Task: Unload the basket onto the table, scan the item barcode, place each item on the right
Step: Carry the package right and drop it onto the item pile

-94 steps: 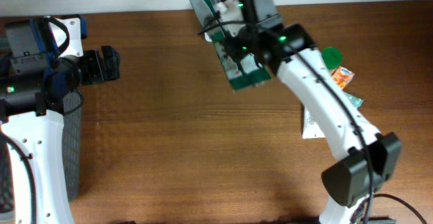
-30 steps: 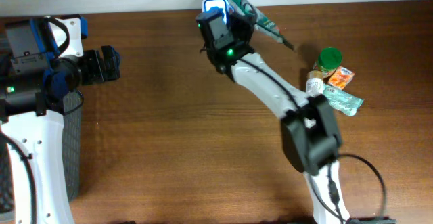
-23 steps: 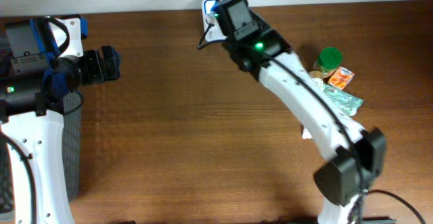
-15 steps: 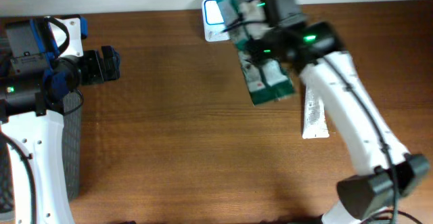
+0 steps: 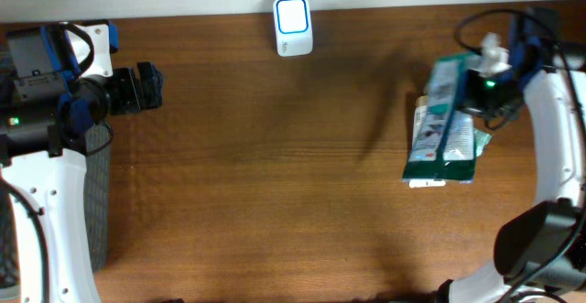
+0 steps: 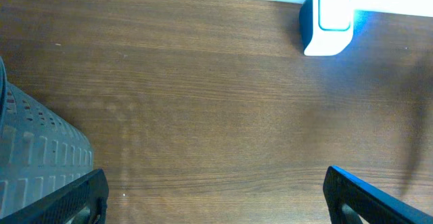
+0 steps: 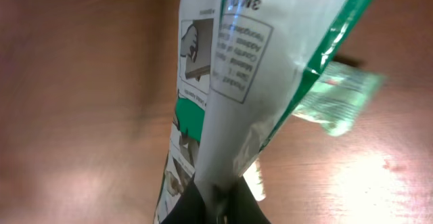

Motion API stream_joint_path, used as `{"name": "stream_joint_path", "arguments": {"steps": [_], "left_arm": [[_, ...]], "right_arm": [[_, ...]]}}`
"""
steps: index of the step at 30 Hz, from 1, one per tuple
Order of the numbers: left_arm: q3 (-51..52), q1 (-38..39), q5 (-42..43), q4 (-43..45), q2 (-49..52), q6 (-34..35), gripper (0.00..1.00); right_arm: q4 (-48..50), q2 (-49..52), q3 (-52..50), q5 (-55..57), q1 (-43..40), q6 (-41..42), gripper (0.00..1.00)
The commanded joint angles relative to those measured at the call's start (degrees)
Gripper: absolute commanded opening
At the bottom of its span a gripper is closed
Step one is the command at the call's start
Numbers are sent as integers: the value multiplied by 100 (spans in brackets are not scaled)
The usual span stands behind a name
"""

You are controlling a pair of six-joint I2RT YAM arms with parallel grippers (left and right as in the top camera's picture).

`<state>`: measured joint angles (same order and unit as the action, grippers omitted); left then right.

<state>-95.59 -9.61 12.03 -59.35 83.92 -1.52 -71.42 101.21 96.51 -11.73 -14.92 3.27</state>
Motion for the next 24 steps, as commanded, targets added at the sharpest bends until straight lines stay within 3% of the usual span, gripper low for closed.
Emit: {"name": "stream_joint_path", "arguments": {"steps": [1, 4, 7, 12, 18, 24], "left_arm": [[-72, 7, 63, 9, -48, -72, 99], [-72, 7, 63, 9, -48, -70, 99], [-72, 7, 63, 9, -48, -70, 99], [-72, 7, 63, 9, -48, -70, 99], [-72, 7, 63, 9, -48, -70, 99], [-72, 7, 63, 9, -48, -70, 99]], "right_arm": [[575, 33, -675, -190, -695, 739, 4], [1132, 33, -1108, -501, -953, 756, 4], [1384, 35, -1290, -566, -951, 723, 35], [1064, 13, -1158, -734, -894, 223, 71], [334, -535, -540, -868, -616, -203, 98], [68, -1606, -179, -868, 461, -396, 99]]}}
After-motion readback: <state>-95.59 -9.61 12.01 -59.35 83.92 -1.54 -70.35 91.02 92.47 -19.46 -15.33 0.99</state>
